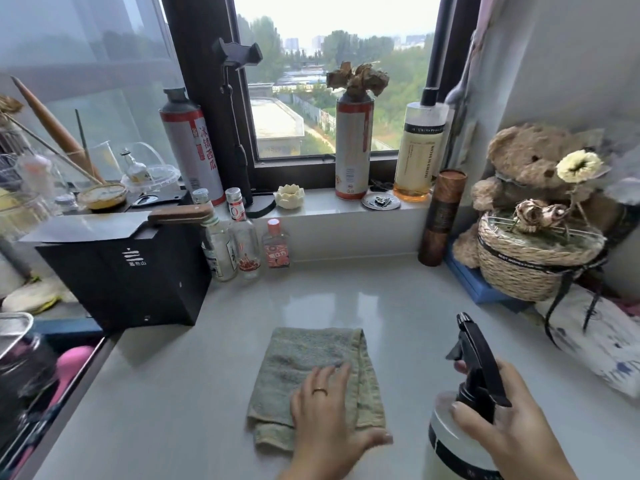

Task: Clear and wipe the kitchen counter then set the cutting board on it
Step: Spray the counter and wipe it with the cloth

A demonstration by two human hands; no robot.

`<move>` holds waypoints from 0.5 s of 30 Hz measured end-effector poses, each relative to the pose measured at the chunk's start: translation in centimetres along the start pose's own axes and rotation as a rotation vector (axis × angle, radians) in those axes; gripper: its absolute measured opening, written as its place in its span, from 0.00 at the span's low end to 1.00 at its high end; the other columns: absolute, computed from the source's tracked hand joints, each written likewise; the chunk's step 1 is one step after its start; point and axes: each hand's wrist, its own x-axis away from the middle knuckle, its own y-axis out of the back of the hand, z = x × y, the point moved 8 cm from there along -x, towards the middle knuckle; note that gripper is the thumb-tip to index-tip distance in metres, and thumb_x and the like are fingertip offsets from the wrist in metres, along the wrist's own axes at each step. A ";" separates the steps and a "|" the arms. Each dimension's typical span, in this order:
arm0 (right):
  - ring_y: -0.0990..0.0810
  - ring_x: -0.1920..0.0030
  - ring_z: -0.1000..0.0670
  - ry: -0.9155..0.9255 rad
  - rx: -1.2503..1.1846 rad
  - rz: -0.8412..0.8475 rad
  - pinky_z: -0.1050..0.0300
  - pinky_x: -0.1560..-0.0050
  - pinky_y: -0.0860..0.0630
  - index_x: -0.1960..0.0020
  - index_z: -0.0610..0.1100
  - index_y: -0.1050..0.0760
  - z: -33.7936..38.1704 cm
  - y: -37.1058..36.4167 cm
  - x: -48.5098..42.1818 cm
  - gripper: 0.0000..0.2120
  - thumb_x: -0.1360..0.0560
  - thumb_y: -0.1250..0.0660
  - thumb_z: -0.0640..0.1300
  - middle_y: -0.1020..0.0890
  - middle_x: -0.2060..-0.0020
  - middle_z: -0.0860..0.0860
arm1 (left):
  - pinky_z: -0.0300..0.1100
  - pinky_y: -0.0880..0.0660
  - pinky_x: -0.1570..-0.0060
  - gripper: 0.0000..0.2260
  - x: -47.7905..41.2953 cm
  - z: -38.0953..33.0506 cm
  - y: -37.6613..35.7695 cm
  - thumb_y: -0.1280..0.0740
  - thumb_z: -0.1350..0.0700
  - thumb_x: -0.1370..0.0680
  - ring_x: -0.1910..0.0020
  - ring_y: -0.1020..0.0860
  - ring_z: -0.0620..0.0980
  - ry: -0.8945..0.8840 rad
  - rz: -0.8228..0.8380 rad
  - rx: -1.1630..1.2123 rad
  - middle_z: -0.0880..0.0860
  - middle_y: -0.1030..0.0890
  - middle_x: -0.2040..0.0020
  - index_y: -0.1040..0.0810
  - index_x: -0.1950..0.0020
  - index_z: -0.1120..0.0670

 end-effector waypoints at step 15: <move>0.20 0.63 0.61 -0.020 0.156 0.158 0.74 0.60 0.28 0.44 0.66 0.31 -0.9 0.6 1.7 0.27 0.35 0.29 0.41 0.21 0.55 0.65 | 0.47 0.32 0.43 0.17 -1.9 2.0 3.2 0.36 0.52 0.28 0.38 0.30 0.53 0.212 -0.257 -0.218 0.53 0.24 0.39 0.29 0.40 0.52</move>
